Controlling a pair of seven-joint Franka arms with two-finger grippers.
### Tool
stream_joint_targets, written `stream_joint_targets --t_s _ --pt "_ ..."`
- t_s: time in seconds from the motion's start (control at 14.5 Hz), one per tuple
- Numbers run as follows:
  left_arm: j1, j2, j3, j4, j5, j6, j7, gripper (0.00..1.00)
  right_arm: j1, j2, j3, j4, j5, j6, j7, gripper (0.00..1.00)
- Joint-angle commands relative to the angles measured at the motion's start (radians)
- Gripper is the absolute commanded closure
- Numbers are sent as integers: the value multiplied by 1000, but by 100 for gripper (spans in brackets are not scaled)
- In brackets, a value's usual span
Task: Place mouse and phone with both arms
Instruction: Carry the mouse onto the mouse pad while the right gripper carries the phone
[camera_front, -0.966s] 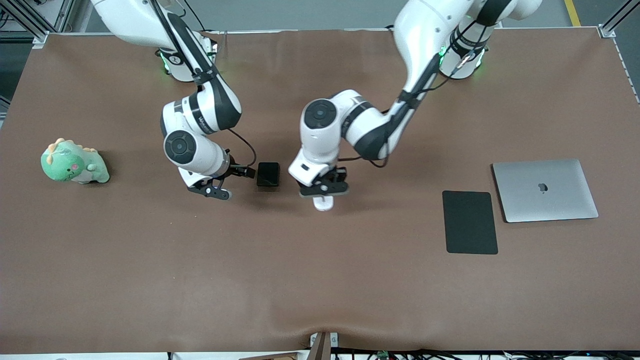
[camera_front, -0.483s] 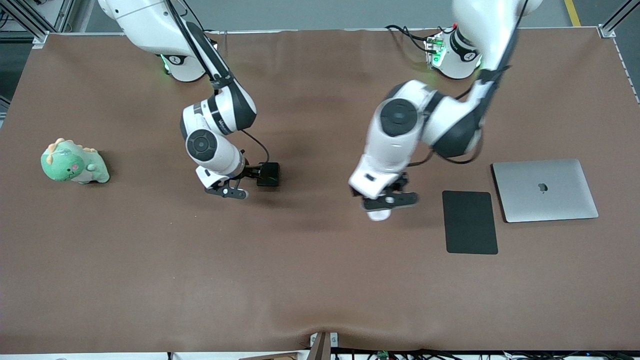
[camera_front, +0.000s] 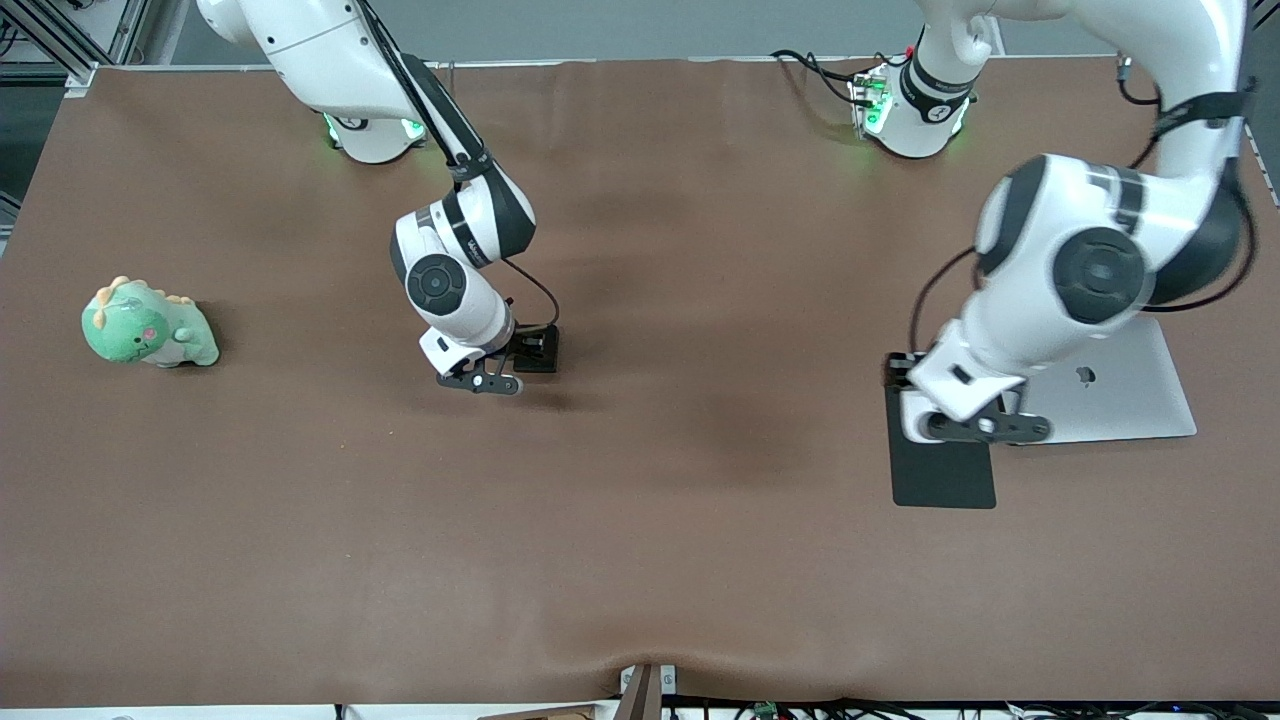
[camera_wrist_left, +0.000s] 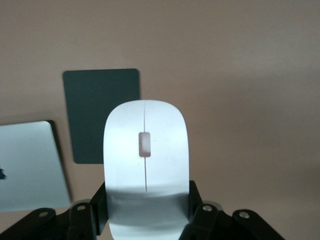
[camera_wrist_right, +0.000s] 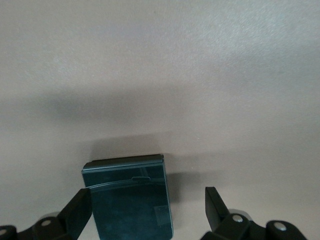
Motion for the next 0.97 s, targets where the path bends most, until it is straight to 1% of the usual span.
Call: stream_joint_targets --t_s 0.0,0.14,0.21,0.34,0.48,0.55,0.69,0.76,0.83,0.9 --pt "58 -13 -13 -35 -5 -2 94 100 22 18 1 0 19 38 -16 0" --pt "76 8 -10 -56 2 21 126 100 27 27 1 2 19 53 -13 0" --pt "81 16 -10 -75 2 56 126 100 34 30 1 3 19 58 -10 0" --pt "84 25 -7 -134 2 159 126 100 50 56 1 0 19 93 -6 0" --pt "98 37 -4 -203 5 280 128 100 51 69 1 2 18 99 -17 0" --pt "99 47 -4 -236 30 341 128 100 51 69 -1 0 16 98 -23 0" --pt "102 74 -3 -256 77 374 126 100 51 69 -1 -2 16 98 -55 0" --pt "118 94 -4 -254 80 376 128 100 51 69 -1 -2 16 98 -57 4" --pt "121 109 -4 -256 81 379 128 100 51 69 -1 -2 16 92 -57 34" --pt "121 125 -4 -256 80 380 128 100 51 66 -1 0 16 85 -54 73"
